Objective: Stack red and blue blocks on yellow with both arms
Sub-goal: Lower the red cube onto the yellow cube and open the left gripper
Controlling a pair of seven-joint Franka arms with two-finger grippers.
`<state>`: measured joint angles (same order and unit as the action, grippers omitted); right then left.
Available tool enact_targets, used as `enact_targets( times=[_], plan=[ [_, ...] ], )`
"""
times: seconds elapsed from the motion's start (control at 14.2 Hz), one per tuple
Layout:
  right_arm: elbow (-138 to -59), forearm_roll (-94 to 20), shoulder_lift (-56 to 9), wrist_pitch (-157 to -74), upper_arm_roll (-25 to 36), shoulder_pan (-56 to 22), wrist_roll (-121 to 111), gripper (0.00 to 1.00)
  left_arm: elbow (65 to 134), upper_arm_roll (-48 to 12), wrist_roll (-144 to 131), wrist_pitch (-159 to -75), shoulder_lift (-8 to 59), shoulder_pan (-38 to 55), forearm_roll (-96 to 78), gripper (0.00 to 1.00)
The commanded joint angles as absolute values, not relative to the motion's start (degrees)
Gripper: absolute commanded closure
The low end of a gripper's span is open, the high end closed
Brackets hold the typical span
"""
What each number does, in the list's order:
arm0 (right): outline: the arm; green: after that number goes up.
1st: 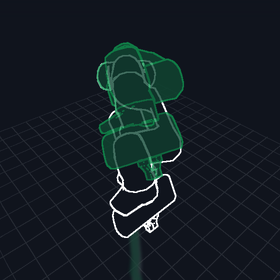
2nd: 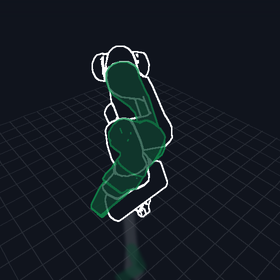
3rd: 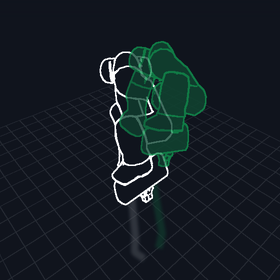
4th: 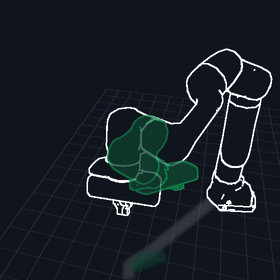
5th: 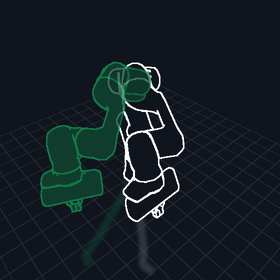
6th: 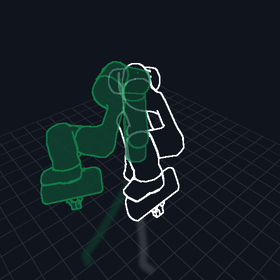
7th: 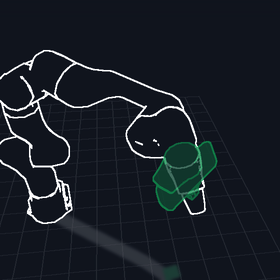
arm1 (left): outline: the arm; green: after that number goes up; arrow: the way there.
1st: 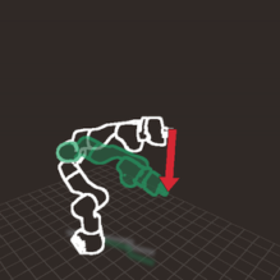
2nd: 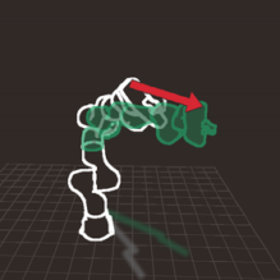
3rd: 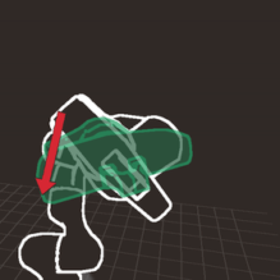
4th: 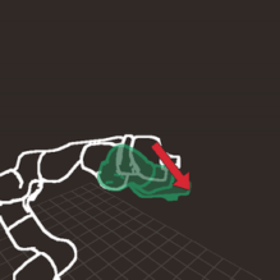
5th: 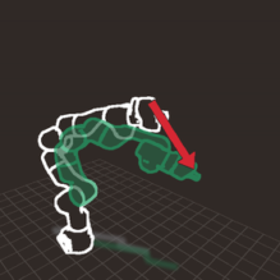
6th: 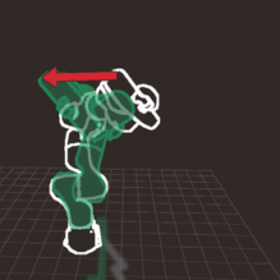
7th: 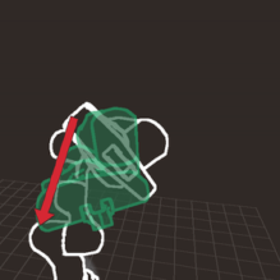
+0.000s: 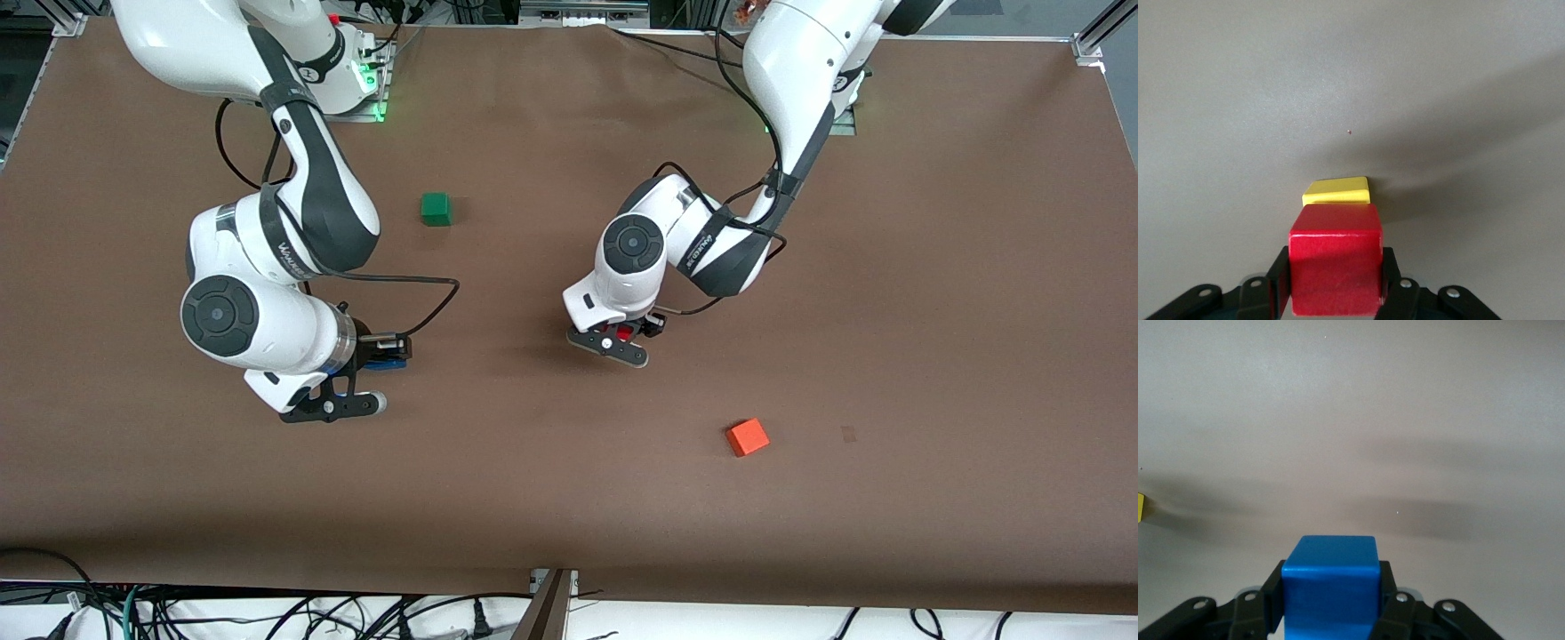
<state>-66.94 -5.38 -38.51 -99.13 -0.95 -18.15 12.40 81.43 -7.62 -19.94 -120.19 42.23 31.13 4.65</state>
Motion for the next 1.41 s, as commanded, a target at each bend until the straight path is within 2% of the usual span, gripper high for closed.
enact_targets(
  times=[0.0,1.19,1.26,1.34],
  plan=[
    [-67.0,-6.1,-38.1,-98.7,-1.0,-18.1,13.1,0.75,81.0,-6.9,-21.4,-120.0,42.8,32.3,7.0,0.97],
    [-67.0,-6.1,-38.5,-99.6,-1.0,-19.8,16.6,0.75,80.5,-6.9,-22.4,-120.7,43.4,32.5,7.7,0.92],
    [-67.0,-6.1,-38.5,-99.6,-1.0,-19.9,16.6,0.75,80.5,-6.9,-22.5,-120.6,43.4,32.5,7.6,0.78],
    [-67.0,-6.1,-38.5,-99.6,-1.0,-20.0,16.6,0.75,80.4,-6.9,-22.4,-120.6,43.3,32.4,7.6,0.01]
  ],
)
